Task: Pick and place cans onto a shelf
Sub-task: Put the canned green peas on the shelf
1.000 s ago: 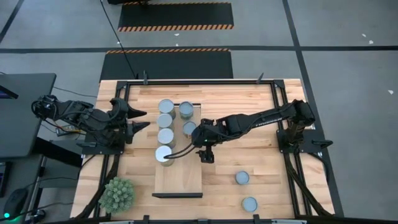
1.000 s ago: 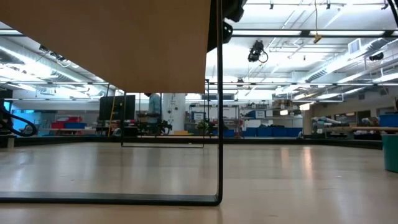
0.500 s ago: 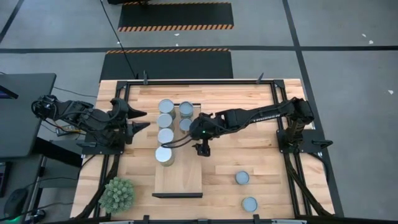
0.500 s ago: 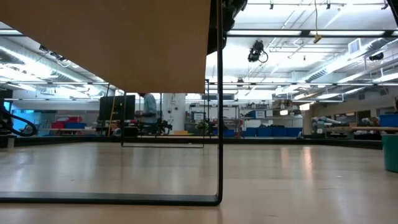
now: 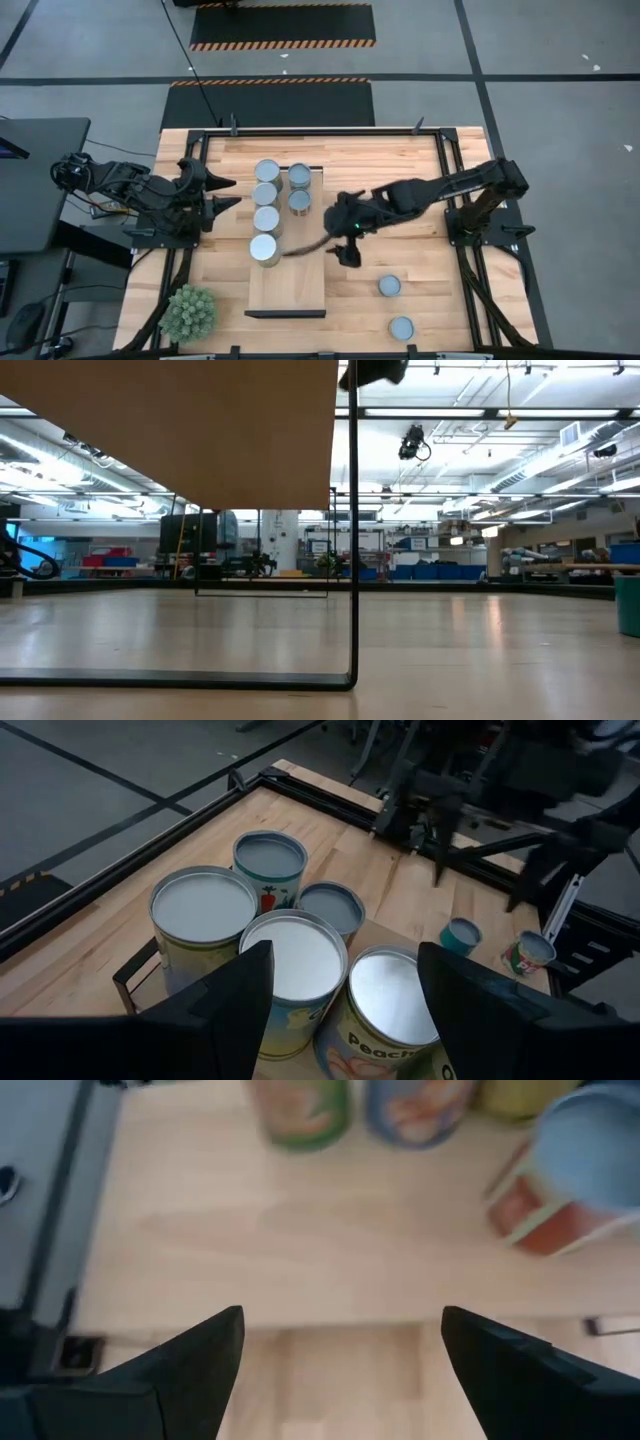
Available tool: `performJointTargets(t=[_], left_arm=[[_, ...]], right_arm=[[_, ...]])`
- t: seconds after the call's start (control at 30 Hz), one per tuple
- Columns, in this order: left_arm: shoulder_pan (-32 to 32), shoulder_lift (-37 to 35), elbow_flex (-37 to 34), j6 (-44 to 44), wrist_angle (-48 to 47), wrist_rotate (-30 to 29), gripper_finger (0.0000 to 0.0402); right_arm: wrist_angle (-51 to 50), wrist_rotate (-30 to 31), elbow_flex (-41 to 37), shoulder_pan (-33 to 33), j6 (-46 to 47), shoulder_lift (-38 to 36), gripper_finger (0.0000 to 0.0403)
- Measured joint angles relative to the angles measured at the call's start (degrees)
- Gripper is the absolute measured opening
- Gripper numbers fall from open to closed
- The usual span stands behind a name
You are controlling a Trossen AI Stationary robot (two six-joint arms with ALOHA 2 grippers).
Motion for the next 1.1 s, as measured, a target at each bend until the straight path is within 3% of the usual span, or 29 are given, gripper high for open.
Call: performJointTargets(t=[0.5, 0.8, 1.1], left_arm=[[0.0, 0.0, 0.0, 1.2, 0.0, 0.0, 0.0254], [0.0, 0.0, 0.0, 2.0, 0.0, 0.0, 0.0254], [0.0, 0.0, 0.0, 2.1, -0.1, 0.0, 0.0254]], right_arm=[[-4.4, 0.1, -6.7, 19.4, 14.1, 0.0, 0.0346], [6.5, 1.7, -18.1, 31.4, 17.9, 0.0, 0.0346], [12.3, 1.9, -23.6, 36.5, 18.8, 0.0, 0.0346]])
